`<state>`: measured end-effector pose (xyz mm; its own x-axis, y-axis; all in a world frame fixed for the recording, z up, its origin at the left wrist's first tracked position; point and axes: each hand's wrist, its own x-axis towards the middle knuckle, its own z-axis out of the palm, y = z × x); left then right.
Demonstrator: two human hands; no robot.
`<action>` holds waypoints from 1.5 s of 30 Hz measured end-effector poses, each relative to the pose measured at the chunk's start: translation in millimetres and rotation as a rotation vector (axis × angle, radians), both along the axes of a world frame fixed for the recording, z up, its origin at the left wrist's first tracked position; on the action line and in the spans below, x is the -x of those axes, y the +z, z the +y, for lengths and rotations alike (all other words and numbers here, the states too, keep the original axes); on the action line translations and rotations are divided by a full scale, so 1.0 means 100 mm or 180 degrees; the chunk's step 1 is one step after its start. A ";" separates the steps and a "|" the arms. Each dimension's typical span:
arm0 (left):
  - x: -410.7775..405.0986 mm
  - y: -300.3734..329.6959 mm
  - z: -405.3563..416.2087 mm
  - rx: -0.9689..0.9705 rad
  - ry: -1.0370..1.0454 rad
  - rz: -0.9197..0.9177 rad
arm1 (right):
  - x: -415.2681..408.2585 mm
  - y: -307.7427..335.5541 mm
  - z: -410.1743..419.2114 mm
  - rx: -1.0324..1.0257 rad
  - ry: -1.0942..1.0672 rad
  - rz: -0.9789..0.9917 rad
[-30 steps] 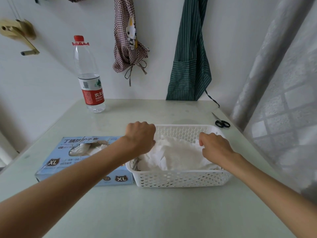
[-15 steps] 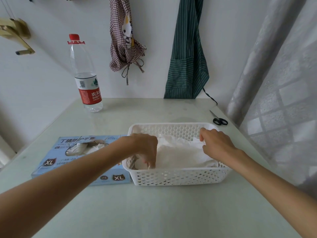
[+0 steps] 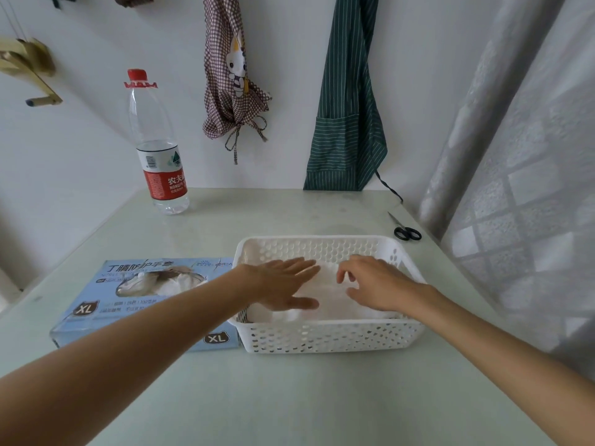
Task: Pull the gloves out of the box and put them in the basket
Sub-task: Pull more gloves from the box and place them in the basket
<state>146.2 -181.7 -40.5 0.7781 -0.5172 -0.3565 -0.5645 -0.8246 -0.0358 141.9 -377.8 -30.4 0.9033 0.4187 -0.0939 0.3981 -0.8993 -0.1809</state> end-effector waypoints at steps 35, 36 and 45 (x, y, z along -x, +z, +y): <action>0.47 0.32 0.80 0.0416 0.1833 -0.1365 | -0.08 0.28 0.09 0.0107 0.0053 -0.0157; 0.50 0.30 0.80 0.0525 0.1886 -0.1250 | -0.04 0.34 0.19 0.0028 0.0135 -0.0229; 0.70 0.26 1.72 0.1141 0.2987 -0.1715 | 0.22 0.56 1.16 -0.0795 0.0542 -0.0324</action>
